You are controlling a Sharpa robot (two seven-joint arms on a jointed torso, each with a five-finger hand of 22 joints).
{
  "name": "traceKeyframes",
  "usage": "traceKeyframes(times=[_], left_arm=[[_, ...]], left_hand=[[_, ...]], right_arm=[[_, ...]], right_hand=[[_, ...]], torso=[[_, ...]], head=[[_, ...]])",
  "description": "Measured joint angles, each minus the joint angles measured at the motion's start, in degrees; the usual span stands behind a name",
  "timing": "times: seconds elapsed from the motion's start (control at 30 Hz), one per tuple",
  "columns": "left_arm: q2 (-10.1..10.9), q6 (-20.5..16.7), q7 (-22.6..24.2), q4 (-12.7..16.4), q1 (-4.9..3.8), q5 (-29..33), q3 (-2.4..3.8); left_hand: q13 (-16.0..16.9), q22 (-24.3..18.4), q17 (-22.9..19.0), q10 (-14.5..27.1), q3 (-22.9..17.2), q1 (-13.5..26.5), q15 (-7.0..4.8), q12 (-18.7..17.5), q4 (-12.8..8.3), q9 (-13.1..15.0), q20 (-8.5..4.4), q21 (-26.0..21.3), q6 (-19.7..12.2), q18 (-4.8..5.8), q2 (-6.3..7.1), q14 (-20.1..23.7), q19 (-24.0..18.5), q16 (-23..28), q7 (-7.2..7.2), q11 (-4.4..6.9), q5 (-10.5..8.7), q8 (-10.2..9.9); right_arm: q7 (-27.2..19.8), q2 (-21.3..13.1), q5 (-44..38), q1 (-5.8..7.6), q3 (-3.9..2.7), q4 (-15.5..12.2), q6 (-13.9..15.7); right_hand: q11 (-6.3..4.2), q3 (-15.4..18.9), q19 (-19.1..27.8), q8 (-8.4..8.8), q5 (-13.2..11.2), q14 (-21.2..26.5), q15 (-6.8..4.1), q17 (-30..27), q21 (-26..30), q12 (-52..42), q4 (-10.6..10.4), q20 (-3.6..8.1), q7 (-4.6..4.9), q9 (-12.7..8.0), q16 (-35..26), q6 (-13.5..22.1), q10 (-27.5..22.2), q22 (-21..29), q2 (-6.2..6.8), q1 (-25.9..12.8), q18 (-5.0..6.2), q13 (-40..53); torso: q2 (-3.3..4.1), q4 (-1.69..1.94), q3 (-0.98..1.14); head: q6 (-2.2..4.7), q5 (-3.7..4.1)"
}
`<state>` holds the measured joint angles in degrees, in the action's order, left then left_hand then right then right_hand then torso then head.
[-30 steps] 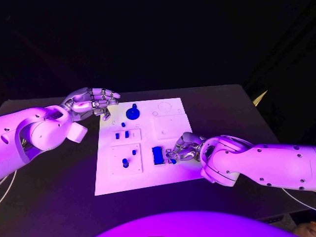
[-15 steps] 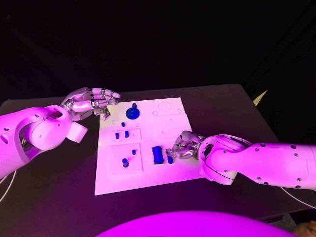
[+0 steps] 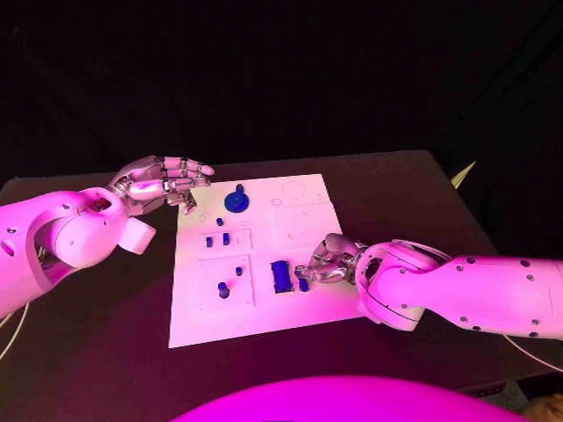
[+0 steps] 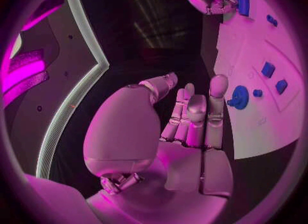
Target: Assemble the parts on the task board
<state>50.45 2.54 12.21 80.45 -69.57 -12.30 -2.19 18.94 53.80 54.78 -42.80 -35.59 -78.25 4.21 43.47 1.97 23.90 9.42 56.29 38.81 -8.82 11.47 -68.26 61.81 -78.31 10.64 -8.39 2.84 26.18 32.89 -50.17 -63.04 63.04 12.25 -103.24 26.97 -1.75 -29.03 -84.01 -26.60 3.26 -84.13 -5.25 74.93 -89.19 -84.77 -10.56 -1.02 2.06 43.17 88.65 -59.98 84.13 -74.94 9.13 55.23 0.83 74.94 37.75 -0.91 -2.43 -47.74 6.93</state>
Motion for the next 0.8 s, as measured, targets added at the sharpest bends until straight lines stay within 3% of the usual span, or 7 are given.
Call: traceKeyframes(times=[0.1,0.33,0.6,0.8], left_arm=[[0.03,0.00,-0.01,0.00,0.00,-0.05,0.00],[0.10,0.00,-0.03,0.01,0.00,-0.13,0.00],[0.25,0.00,-0.05,-0.02,0.00,-0.22,0.00],[0.28,0.00,-0.06,-0.02,0.00,-0.27,0.00]], left_hand=[[0.00,0.00,0.00,0.00,0.00,0.00,0.00,0.00,0.00,0.00,0.00,0.00,0.00,0.00,0.00,0.00,0.00,0.00,0.00,0.00,0.00,0.00],[0.00,0.01,0.00,0.00,0.00,0.00,0.00,0.00,0.00,0.00,0.00,0.00,0.00,0.00,0.00,0.00,0.00,0.00,0.00,0.00,0.00,0.00],[0.01,0.01,0.00,0.00,-0.15,0.00,0.00,0.13,0.15,0.01,0.00,0.00,0.00,0.00,0.00,0.00,0.00,-0.20,0.00,0.00,0.00,0.00],[-0.04,0.01,0.01,0.00,-0.16,0.00,0.00,0.23,0.16,0.01,0.00,0.00,0.00,0.00,0.00,0.00,0.00,-0.20,0.00,0.00,0.00,0.00]], right_arm=[[-0.13,-0.65,-0.07,0.00,0.00,-0.29,0.10],[-0.98,-2.21,-0.19,-0.01,0.00,-1.32,0.06],[-3.29,-4.50,-0.36,-0.02,-0.01,-3.03,-1.98],[-4.51,-5.29,-0.37,-0.05,0.01,-3.38,-4.00]], right_hand=[[0.00,1.82,0.00,-0.44,-0.17,0.00,0.00,0.00,0.00,0.00,-0.64,0.00,0.00,0.01,0.00,0.00,0.00,0.00,1.16,-1.27,0.00,0.00],[0.01,3.43,0.00,-0.44,-0.17,0.00,0.00,0.00,0.00,0.00,-0.42,0.00,-0.04,0.05,0.00,0.40,0.00,0.01,1.61,-1.69,0.00,-0.01],[0.01,4.88,0.00,-0.70,-0.17,0.00,0.01,-0.01,0.00,0.00,0.54,0.00,-0.04,0.05,0.00,0.80,0.00,0.01,3.25,0.47,0.00,-0.01],[0.01,5.10,0.00,-0.90,-0.17,0.00,0.01,-0.01,0.00,0.00,1.61,0.00,-0.04,0.02,0.00,0.80,0.00,0.02,2.79,3.30,0.00,-0.01]], torso=[[-0.01,0.01,0.00],[-0.01,0.01,0.02],[-0.01,-0.03,0.02],[-0.01,-0.07,0.02]], head=[[0.07,-0.08],[0.09,-0.15],[0.19,-0.09],[0.01,-0.16]])
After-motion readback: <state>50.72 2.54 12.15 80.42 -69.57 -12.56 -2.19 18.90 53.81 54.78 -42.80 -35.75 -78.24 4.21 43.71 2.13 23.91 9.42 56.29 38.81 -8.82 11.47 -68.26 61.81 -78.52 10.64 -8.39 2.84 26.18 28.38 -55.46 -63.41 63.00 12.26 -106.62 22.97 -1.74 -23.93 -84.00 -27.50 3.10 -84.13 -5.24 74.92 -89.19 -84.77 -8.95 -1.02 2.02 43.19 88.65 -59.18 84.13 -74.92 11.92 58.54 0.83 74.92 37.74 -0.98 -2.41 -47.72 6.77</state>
